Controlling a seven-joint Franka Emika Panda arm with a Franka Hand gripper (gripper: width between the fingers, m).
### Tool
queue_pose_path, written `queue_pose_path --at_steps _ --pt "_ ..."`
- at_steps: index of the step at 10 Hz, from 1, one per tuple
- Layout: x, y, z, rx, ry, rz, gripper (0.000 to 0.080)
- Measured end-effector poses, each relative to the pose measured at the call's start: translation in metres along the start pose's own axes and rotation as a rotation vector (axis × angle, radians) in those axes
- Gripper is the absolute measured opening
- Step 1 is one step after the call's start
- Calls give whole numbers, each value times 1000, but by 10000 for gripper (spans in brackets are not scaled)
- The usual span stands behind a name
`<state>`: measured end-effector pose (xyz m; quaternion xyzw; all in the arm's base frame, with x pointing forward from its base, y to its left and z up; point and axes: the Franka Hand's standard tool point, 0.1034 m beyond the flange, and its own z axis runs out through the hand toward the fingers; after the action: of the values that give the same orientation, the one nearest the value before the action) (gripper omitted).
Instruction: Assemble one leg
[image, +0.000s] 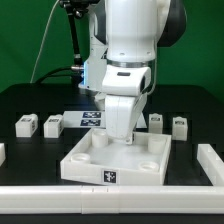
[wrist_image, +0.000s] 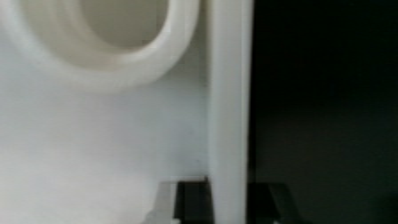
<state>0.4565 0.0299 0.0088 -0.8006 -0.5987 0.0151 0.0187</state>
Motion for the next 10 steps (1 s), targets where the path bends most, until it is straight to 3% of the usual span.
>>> queue_pose_path --at_steps 5,7,9,10 --pt "0 1 -1 -2 -1 -15 57" --pt "7 15 -1 -19 -3 -154 57" --pt "23 32 -1 -48 -26 -314 57" --pt "20 36 -1 -59 -21 -330 57"
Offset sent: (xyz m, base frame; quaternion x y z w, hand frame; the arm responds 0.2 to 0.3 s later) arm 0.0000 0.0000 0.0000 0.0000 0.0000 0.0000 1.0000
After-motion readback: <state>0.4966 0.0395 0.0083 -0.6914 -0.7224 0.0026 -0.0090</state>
